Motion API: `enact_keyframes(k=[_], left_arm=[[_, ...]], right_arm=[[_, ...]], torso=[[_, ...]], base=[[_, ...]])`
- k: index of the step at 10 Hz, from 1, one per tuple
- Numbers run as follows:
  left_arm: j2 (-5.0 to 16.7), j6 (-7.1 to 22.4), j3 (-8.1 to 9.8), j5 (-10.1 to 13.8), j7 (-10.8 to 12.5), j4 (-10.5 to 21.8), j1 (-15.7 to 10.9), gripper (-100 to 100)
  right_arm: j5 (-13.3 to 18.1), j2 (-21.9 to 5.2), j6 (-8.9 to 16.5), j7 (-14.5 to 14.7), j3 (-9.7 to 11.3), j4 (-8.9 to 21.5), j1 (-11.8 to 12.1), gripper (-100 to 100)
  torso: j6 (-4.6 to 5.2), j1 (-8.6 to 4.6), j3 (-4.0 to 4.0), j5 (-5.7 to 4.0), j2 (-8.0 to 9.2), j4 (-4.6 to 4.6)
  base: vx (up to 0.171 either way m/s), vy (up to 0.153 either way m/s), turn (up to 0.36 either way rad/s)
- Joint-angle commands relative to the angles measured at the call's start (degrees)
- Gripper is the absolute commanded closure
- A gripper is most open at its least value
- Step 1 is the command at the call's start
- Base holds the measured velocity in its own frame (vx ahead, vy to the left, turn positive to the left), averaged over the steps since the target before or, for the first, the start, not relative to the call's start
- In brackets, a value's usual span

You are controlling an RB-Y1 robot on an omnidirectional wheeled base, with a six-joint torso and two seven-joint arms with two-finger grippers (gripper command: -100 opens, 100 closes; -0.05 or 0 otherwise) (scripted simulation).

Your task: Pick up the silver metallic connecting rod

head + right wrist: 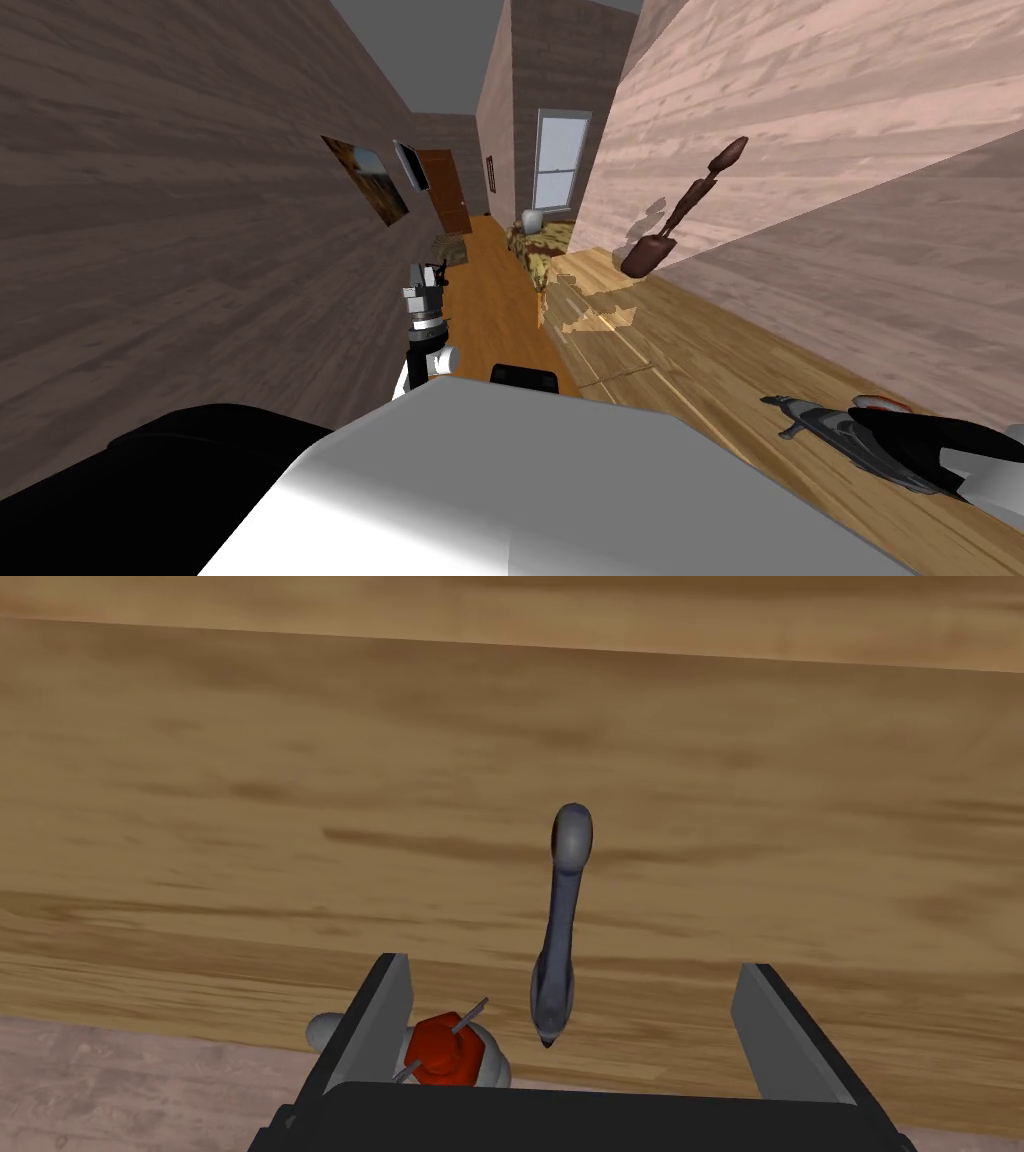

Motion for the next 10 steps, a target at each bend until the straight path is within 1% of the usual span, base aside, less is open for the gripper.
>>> enact_keyframes(k=[1, 2, 5, 6, 7, 10], left_arm=[[0.0, 0.0, 0.00, 0.0, 0.0, 0.0, 0.0, 0], [0.0, 0.0, -0.01, 0.0, 0.0, 0.0, 0.0, 0], [0.0, 0.0, -0.01, 0.0, 0.0, 0.0, 0.0, 0], [0.0, 0.0, -0.01, 0.0, 0.0, 0.0, 0.0, 0], [0.0, 0.0, 0.00, 0.0, 0.0, 0.0, 0.0, 0], [0.0, 0.0, 0.00, 0.0, 0.0, 0.0, 0.0, 0]], right_arm=[[-0.4, 0.9, 0.0, -0.2, 0.2, 1.1, 0.2, -100], [-0.9, 1.8, 0.0, -0.4, 0.4, 2.2, 0.4, -100], [-2.2, 4.4, -0.1, -1.0, 1.1, 5.5, 1.1, -100], [-1.9, 3.8, 0.0, -0.8, 0.9, 4.7, 1.0, -100], [-1.9, 3.9, 0.0, -1.0, 0.9, 4.8, 1.0, 100], [-1.9, 3.9, 0.0, -1.0, 0.9, 4.8, 1.0, 100]], torso=[[0.00, 0.00, 0.00, 0.00, 0.00, 0.00], [-0.04, 0.04, 0.09, 0.01, 0.17, 0.03], [0.02, 0.00, 0.36, 0.01, 0.62, 0.15], [-0.02, 0.03, 0.36, 0.01, 0.61, 0.15], [0.05, 0.04, 0.26, 0.02, 0.40, 0.12], [-0.02, 0.03, 0.04, -0.03, 0.06, 0.02]], base=[[-0.041, -0.008, 0.165], [-0.091, -0.012, 0.331], [-0.139, -0.013, 0.280], [-0.056, -0.003, 0.060], [-0.010, -0.001, -0.014], [-0.002, -0.001, -0.005]])
